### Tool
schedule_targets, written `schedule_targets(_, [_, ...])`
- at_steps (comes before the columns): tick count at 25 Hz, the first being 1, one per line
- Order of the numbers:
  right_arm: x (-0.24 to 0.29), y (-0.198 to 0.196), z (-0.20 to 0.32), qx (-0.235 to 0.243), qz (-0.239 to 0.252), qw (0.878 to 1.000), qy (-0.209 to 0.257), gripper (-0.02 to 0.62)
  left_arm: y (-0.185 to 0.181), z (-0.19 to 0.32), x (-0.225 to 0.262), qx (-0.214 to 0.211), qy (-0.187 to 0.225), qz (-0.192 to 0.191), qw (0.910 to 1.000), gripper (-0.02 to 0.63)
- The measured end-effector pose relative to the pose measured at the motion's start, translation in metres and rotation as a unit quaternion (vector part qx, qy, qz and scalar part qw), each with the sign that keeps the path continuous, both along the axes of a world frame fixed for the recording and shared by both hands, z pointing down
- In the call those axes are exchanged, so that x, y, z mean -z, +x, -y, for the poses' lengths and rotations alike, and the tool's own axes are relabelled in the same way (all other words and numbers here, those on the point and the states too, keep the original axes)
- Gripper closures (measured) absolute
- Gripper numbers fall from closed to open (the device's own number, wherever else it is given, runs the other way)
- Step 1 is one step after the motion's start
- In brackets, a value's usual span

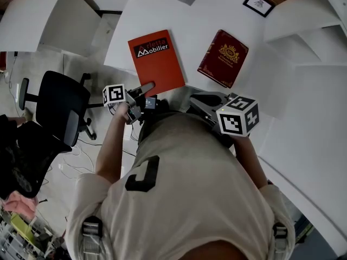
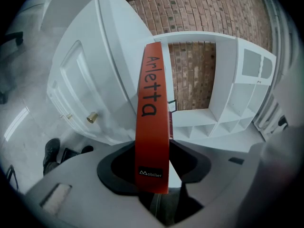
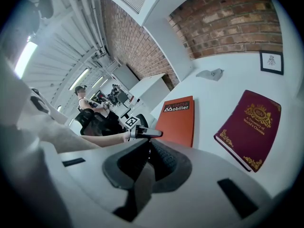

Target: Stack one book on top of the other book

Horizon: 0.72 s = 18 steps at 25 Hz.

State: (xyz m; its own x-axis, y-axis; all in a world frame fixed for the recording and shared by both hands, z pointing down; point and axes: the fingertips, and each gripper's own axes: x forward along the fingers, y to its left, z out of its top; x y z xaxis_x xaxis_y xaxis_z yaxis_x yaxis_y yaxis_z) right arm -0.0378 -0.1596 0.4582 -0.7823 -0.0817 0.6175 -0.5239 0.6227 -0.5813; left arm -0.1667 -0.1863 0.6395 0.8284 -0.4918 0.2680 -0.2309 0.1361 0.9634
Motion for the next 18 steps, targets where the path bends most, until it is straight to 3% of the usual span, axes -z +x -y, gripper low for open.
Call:
schedule_targets(8, [0.002,-0.014,-0.008,0.002,0.003,1.000,0.004,0.584,-0.020,-0.006,0.011,0.023,0.002,0.015,0.9996,0.431])
schedule_targets(18, [-0.003,-0.031,-0.030,0.000,-0.005,1.000,-0.001,0.584,-0.042,-0.014,0.035,0.059,0.001,-0.045,0.9972,0.445])
